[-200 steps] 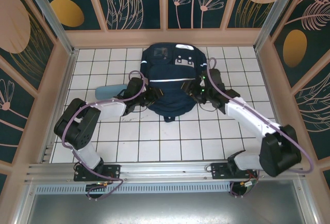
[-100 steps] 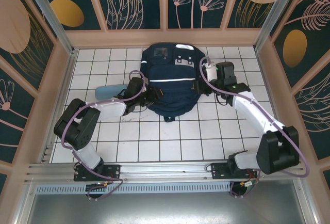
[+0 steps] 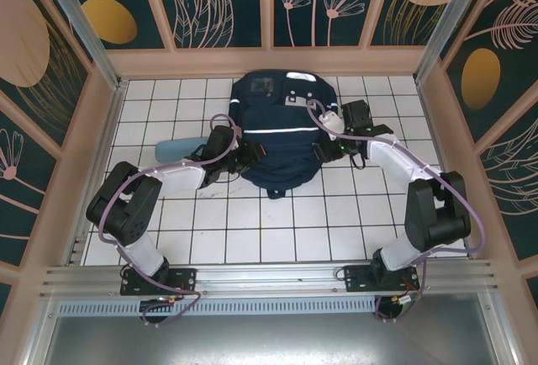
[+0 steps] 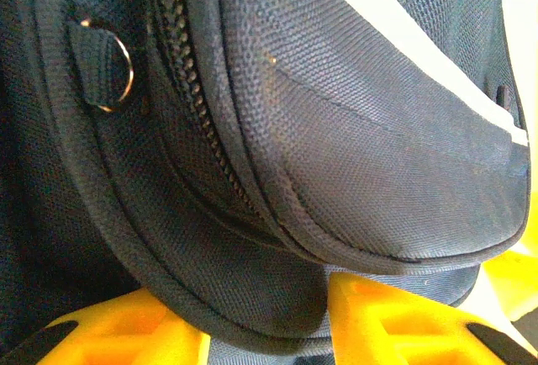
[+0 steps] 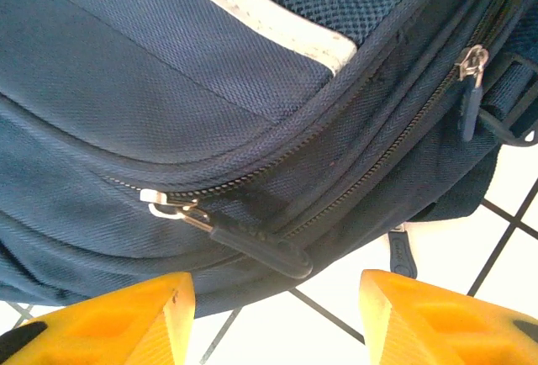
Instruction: Pack the student bag
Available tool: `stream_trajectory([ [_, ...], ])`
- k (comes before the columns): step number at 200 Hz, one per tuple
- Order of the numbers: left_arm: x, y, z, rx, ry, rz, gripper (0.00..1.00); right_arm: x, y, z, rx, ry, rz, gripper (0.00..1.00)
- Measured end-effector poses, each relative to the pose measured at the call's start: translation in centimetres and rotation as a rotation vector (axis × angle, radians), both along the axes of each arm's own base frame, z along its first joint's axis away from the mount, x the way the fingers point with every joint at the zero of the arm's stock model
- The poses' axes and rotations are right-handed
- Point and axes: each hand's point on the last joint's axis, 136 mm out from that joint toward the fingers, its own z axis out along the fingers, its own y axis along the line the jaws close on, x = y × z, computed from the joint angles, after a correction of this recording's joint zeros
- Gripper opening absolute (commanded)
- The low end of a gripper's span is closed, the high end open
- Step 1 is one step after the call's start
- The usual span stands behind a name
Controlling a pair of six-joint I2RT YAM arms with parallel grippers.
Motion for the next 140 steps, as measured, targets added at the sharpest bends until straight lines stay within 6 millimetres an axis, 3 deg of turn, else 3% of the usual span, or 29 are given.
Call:
stream_trajectory([
  [43, 0.0, 0.1, 0.1, 0.001, -0.002, 0.002, 0.41, 1.3, 0.6, 0.4, 0.001, -0.015, 0.027, 0.51],
  [79, 0.0, 0.1, 0.1, 0.001, -0.002, 0.003, 0.4, 1.0, 1.9, 0.3, 0.052, 0.011, 0.083, 0.36],
  [126, 0.0, 0.1, 0.1, 0.001, -0.002, 0.002, 0.4, -0.3, 3.3, -0.2, 0.079, 0.051, 0.107, 0.06],
  [140, 0.0, 0.1, 0.1, 0.002, -0.001, 0.003, 0.41, -0.9, 3.7, -0.4, 0.076, 0.057, 0.112, 0.02],
])
